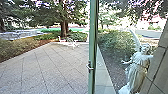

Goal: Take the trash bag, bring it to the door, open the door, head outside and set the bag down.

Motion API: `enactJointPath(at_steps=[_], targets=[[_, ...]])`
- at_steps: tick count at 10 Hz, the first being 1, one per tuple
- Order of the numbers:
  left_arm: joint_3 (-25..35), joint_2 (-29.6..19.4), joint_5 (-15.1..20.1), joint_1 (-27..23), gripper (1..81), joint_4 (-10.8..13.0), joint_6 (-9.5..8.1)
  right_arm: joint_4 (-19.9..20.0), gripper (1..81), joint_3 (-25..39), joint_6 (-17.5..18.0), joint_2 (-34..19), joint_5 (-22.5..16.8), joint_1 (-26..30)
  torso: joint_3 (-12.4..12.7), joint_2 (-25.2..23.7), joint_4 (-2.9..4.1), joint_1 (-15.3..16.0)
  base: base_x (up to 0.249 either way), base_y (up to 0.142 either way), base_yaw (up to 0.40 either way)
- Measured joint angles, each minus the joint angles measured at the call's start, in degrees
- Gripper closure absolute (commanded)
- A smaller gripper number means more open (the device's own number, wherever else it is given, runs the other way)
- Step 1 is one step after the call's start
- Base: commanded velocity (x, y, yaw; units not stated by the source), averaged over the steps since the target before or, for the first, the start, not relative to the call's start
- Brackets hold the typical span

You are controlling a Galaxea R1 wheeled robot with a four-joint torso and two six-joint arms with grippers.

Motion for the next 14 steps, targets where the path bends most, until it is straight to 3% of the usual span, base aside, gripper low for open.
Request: enactJointPath(at_steps=[14], targets=[[-0.02,0.16,0.02,0.06,81.1,0.0,0.0,0.0,1.0,0.0,0.0,-0.17,0.0,-0.02,0.0,0.0,0.0,0.0,0.079,0.0,0.0]])
